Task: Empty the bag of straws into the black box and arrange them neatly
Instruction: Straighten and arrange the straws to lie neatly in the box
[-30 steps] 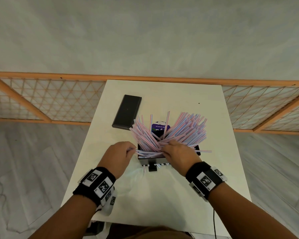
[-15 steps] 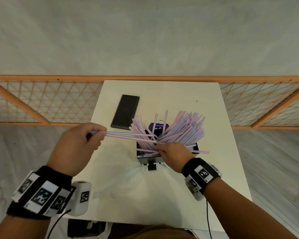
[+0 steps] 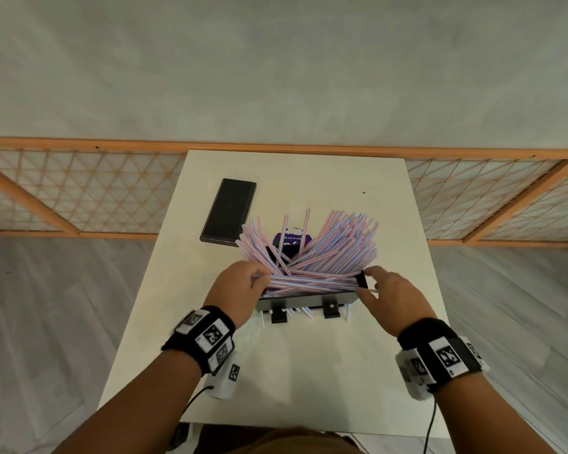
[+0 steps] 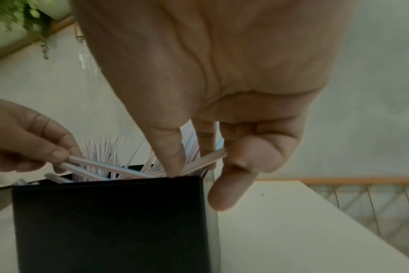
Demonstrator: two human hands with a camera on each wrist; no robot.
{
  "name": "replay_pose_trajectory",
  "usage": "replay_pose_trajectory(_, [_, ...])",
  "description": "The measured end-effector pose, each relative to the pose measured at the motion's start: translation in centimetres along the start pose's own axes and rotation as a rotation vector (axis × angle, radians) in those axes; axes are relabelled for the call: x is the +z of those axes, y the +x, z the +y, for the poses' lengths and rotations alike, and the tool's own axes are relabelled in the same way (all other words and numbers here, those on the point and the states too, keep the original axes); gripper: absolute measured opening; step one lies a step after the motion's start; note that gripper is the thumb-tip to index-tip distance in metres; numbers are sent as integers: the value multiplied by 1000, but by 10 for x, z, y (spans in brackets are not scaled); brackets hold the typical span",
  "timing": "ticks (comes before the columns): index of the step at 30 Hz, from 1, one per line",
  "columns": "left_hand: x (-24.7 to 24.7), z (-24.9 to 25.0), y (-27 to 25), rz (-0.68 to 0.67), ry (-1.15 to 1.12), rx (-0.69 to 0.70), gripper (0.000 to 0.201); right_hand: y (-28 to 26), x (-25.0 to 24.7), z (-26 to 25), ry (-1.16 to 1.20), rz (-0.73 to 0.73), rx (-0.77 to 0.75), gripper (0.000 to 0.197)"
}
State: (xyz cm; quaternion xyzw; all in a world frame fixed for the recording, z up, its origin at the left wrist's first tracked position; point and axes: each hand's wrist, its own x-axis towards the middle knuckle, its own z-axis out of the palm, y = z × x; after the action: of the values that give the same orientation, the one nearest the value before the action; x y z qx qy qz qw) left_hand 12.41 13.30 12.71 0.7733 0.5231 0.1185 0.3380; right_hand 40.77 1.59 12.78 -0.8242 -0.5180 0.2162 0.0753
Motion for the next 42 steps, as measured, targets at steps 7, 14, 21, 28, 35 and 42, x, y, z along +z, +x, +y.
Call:
replay_pose_trajectory(7, [23, -11, 3, -27, 169, 49, 22, 8, 10, -6, 64, 140, -83, 15])
replay_pose_trajectory(14, [31, -8, -2, -131, 388, 136, 47, 19, 8, -5, 20, 88, -287, 20])
replay_pose_trajectory(21, [36, -4, -2, -171, 531, 196, 59, 19, 16, -7, -27, 43, -298, 21])
replay_pose_trajectory(28, [36, 2, -7, 81, 491, 330, 26, 5, 1, -16, 5, 169, -323, 15])
replay_pose_trajectory(35, [48, 11, -3, -156, 541, 368, 51, 32, 12, -49, -136, 69, -520, 21])
replay_pose_trajectory(42, [49, 12, -3, -158, 571, 326, 32, 53, 28, -89, -473, -205, -444, 14])
